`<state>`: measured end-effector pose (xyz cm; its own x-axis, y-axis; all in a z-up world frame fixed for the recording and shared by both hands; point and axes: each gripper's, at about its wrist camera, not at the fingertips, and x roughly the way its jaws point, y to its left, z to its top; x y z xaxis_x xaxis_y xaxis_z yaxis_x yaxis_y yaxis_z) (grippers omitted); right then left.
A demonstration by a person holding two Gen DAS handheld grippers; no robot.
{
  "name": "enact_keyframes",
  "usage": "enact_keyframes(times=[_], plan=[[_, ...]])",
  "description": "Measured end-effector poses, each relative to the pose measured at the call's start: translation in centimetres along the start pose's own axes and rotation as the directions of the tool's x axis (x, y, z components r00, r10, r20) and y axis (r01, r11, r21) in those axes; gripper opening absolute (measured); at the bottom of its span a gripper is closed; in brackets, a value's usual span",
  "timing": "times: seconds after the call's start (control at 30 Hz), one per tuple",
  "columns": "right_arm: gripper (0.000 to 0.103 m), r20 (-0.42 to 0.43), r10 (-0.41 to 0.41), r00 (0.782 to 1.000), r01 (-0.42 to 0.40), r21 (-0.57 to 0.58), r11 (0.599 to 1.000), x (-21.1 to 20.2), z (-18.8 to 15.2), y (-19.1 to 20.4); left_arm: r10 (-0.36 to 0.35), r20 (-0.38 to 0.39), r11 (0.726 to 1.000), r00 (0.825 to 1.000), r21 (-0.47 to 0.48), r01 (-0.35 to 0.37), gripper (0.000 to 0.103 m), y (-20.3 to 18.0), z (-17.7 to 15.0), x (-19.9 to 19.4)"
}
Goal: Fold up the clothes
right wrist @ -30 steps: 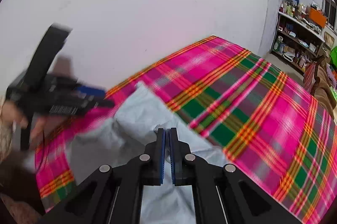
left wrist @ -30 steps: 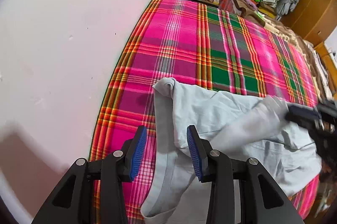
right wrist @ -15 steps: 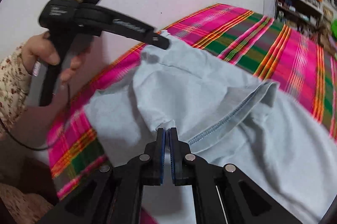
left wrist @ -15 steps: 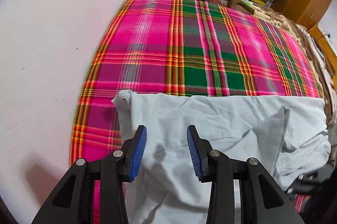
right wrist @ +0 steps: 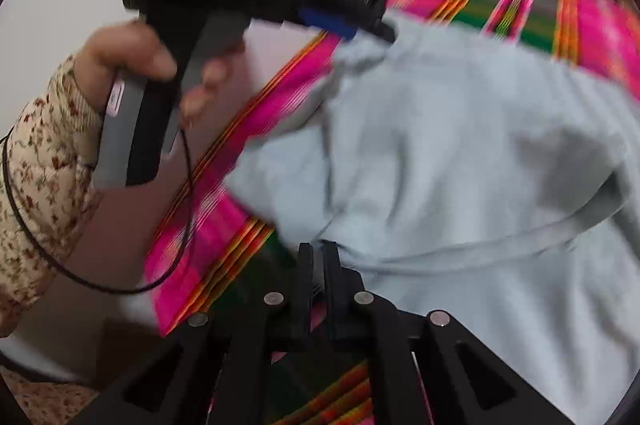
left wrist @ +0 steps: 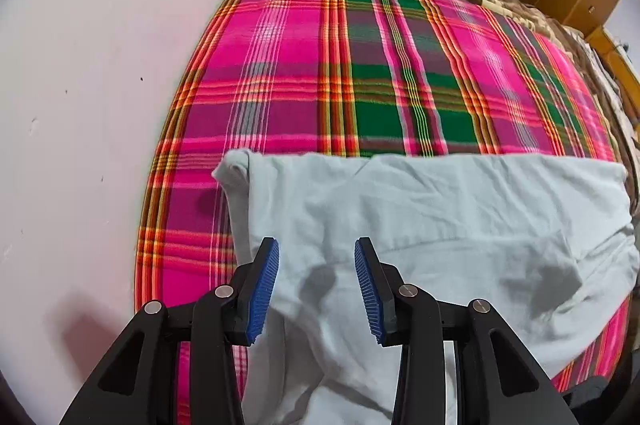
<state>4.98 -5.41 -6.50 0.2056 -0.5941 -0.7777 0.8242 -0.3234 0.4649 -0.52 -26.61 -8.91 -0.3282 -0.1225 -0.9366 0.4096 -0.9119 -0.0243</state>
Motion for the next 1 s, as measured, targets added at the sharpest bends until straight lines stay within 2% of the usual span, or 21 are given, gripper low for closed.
enact_keyframes(times=[0.1, 0.17, 0.2, 0.27, 0.33, 0.37, 0.5, 0.57, 0.67, 0.77, 0.8, 0.83, 0.9, 1.0], plan=[[0.007, -0.038, 0.03, 0.999, -0.03, 0.012, 0.999, 0.3, -0.4, 0.3, 0.021, -0.015, 1.0, 1.0, 0.003, -0.021, 0.041, -0.1, -1.0, -0.5], [0.007, 0.021, -0.013, 1.0, 0.012, 0.021, 1.0, -2.2, -0.2, -0.7, -0.027, -0.023, 1.0, 0.999, -0.015, 0.027, 0.041, 0.1, -2.1, -1.4], [0.007, 0.065, -0.057, 0.996, 0.055, 0.036, 0.998, -4.0, -0.1, -1.7, -0.047, -0.025, 0.999, 0.999, -0.027, 0.047, 0.041, 0.2, -2.7, -1.8], [0.013, 0.14, -0.179, 0.974, 0.168, 0.085, 0.982, -7.1, 0.2, -3.9, -0.115, -0.034, 0.989, 0.993, -0.093, 0.112, 0.041, 0.5, -4.4, -2.8], [0.017, 0.165, -0.268, 0.949, 0.249, 0.124, 0.96, -8.8, 0.0, -5.6, -0.18, -0.042, 0.974, 0.983, -0.15, 0.172, 0.041, 0.6, -6.1, -3.6], [0.018, 0.16, -0.284, 0.945, 0.26, 0.153, 0.953, -9.2, 0.0, -6.5, -0.21, -0.045, 0.965, 0.977, -0.173, 0.199, 0.041, 0.4, -7.0, -3.8], [0.022, 0.163, -0.239, 0.957, 0.187, 0.284, 0.941, -9.7, 0.3, -9.7, -0.278, -0.1, 0.942, 0.955, -0.223, 0.251, 0.041, -1.1, -9.7, -3.4], [0.024, 0.175, -0.182, 0.968, 0.118, 0.322, 0.939, -9.3, 0.6, -10.3, -0.313, -0.122, 0.928, 0.942, -0.251, 0.276, 0.041, -1.7, -10.9, -3.1], [0.027, 0.184, -0.126, 0.975, 0.057, 0.337, 0.94, -8.6, 1.0, -10.9, -0.287, -0.118, 0.919, 0.95, -0.312, 0.239, 0.041, -1.2, -11.7, -2.5], [0.028, 0.145, -0.184, 0.972, 0.137, 0.285, 0.949, -7.5, 1.7, -10.3, -0.287, -0.13, 0.915, 0.949, -0.329, 0.232, 0.041, -1.5, -12.2, -2.3], [0.028, 0.129, -0.2, 0.971, 0.163, 0.255, 0.953, -7.3, 1.6, -10.0, -0.26, -0.14, 0.928, 0.955, -0.308, 0.208, 0.041, -1.9, -12.4, -2.4], [0.028, 0.115, -0.215, 0.97, 0.186, 0.226, 0.956, -7.0, 1.5, -9.8, -0.274, -0.142, 0.921, 0.951, -0.323, 0.217, 0.041, -1.9, -12.6, -2.3], [0.028, 0.105, -0.212, 0.972, 0.189, 0.19, 0.963, -6.8, 1.5, -9.5, -0.293, -0.135, 0.907, 0.946, -0.351, 0.231, 0.041, -1.9, -12.8, -2.2], [0.028, 0.105, -0.165, 0.981, 0.139, 0.218, 0.966, -6.8, 1.4, -10.0, -0.307, -0.111, 0.891, 0.945, -0.383, 0.245, 0.041, -2.1, -12.9, -2.5]])
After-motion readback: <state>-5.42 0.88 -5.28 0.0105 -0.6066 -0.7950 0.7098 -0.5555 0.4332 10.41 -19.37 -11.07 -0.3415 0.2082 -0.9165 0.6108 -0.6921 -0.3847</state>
